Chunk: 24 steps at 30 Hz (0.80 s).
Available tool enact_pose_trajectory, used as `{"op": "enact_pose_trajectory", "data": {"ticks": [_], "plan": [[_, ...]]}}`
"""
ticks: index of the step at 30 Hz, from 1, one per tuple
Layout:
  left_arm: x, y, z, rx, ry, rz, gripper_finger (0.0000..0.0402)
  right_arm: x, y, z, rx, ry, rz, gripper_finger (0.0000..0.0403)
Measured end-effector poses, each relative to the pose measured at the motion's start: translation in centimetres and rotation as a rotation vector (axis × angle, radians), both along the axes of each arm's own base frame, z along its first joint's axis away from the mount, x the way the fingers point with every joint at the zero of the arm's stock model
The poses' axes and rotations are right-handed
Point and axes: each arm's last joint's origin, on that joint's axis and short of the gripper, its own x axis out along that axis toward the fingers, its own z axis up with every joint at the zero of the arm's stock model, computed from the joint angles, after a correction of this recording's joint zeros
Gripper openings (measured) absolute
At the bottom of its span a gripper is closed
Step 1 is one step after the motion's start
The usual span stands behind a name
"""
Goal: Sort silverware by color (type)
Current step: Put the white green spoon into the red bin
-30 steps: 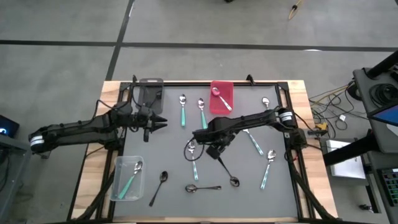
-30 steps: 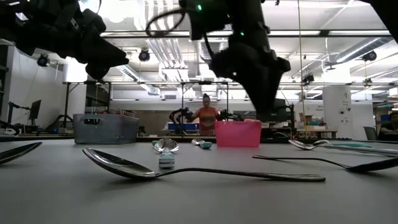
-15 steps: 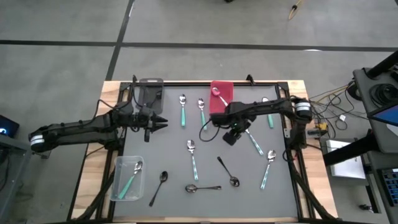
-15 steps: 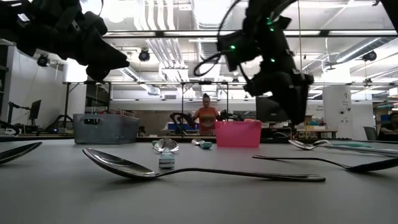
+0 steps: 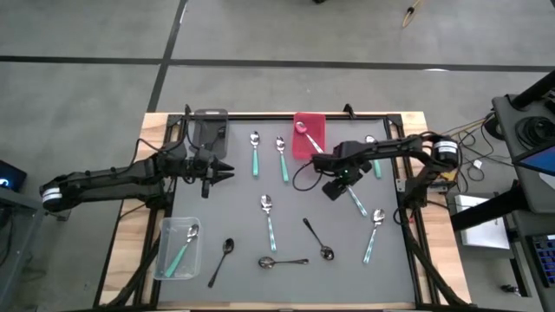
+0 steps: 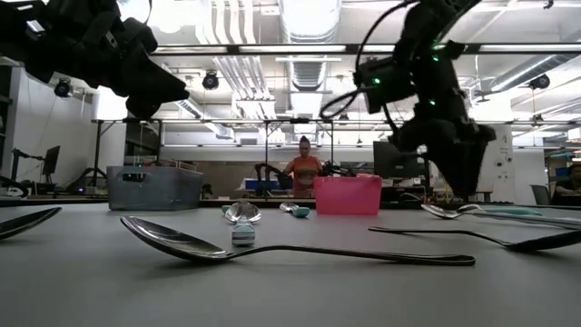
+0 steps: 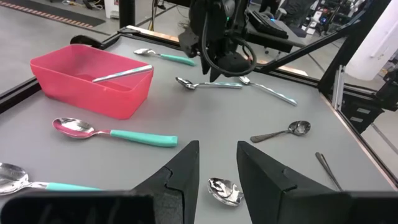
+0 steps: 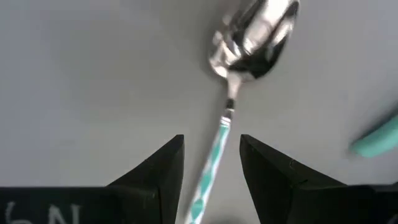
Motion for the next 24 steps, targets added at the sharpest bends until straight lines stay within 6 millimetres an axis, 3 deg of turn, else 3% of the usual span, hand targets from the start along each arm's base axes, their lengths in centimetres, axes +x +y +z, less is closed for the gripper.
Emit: {"op": "enact_pose_trajectory", "data": {"ticks": [12, 24], "plan": [[0.2, 0.1, -0.2, -0.006, 0.017, 0.002, 0.0089, -1.9, 0.4, -3.4, -0.025, 0.009, 0.0, 0.0148], [0.4, 0.1, -0.5, -0.012, 0.035, 0.003, 0.0089, -1.9, 0.4, -3.8, -0.029, -0.021, 0.009, 0.0148]]}}
